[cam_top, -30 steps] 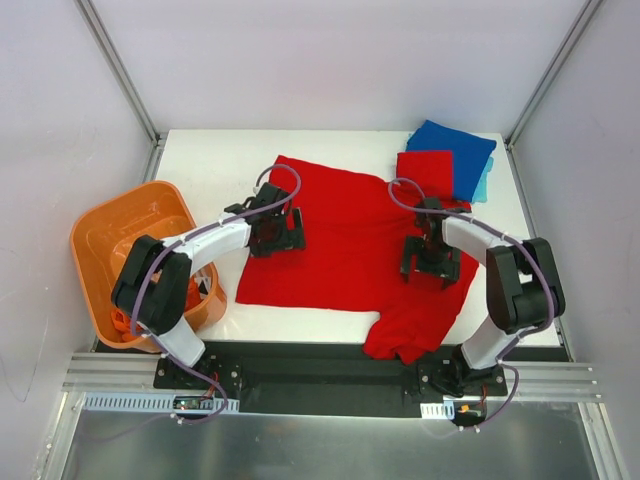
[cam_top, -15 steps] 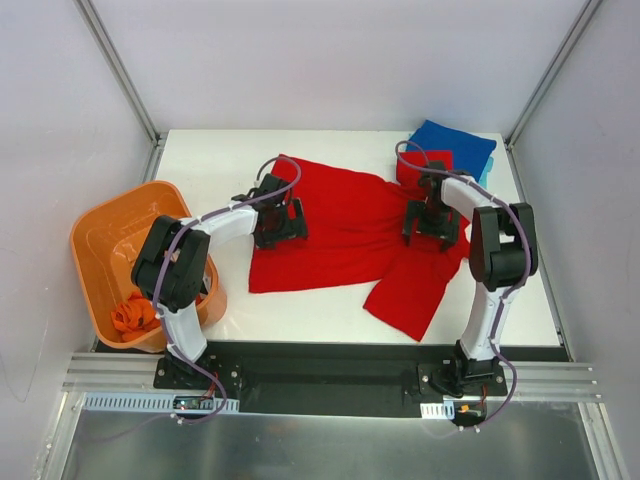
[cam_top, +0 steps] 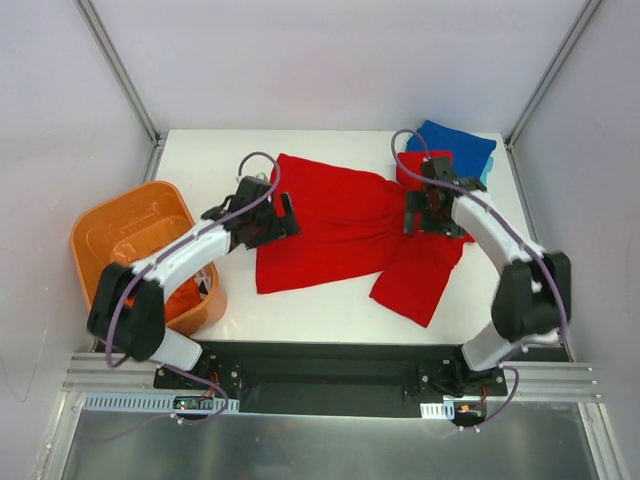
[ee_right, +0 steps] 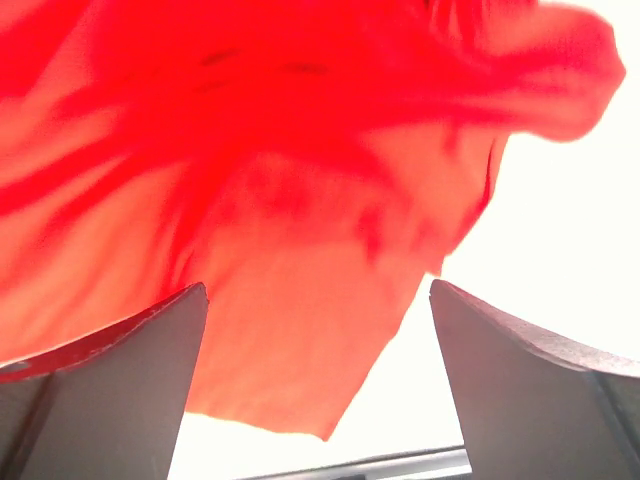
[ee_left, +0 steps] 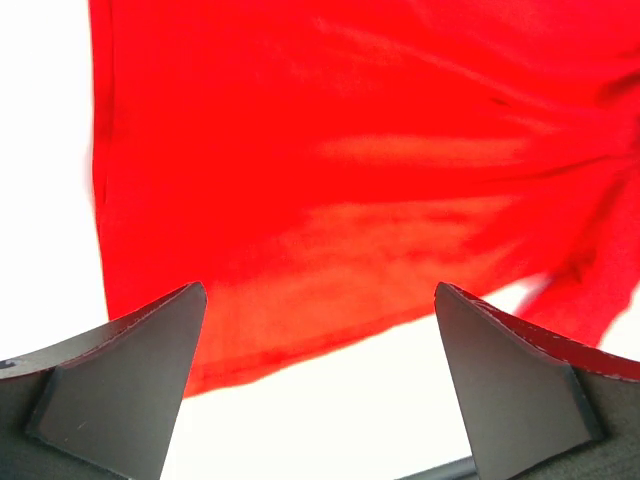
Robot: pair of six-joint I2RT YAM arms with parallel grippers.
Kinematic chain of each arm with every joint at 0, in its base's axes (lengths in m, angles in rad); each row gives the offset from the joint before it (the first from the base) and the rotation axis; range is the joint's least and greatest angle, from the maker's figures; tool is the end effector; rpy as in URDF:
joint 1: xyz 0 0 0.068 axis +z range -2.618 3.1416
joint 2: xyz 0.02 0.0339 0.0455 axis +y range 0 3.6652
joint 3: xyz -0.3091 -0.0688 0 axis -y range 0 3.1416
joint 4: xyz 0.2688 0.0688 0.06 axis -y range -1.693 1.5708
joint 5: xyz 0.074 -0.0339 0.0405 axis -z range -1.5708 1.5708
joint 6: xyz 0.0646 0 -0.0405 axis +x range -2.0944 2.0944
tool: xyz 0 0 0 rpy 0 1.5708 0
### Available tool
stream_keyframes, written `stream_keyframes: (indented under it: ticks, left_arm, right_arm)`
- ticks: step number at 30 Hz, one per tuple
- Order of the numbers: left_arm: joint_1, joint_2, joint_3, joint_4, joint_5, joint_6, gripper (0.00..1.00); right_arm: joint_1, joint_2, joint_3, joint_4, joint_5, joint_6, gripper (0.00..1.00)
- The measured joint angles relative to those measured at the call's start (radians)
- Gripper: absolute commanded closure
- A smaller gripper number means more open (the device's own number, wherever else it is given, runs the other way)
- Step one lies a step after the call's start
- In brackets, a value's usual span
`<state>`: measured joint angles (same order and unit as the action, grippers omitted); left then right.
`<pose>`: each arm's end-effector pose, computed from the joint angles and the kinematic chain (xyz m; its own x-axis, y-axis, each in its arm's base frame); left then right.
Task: Fold and stack the t-shirts
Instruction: Flatten the tshirt out
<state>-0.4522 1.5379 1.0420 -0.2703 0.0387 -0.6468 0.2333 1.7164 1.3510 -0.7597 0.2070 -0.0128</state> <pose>0.3359 -0.1659 0.2512 -0.7760 -0.2925 -0.5588 -0.0074 0.8901 -0.4556 0.3888 0.0787 0.2555 -0.8760 -0.2210 -0.4287 -0.1513 0.9699 -0.1909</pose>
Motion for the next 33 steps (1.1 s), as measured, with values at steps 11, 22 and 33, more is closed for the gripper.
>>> stream_keyframes:
  ticks: [11,22,33]
  left_arm:
    - [-0.071,-0.282,-0.322,-0.107,-0.077,-0.178,0.27]
    - [-0.079,-0.078,-0.281,-0.154,-0.127,-0.253,0.51]
    - [-0.079,-0.051,-0.257,-0.173,-0.153,-0.264,1.00]
  right_arm:
    - [0.055,-0.626,-0.520,0.066,-0.024,0.155,0.03]
    - [0.055,-0.691,-0.579,0.076,-0.032,0.188,0.03]
    - [0.056,-0.671,-0.614,0.075,-0.032,0.193,0.03]
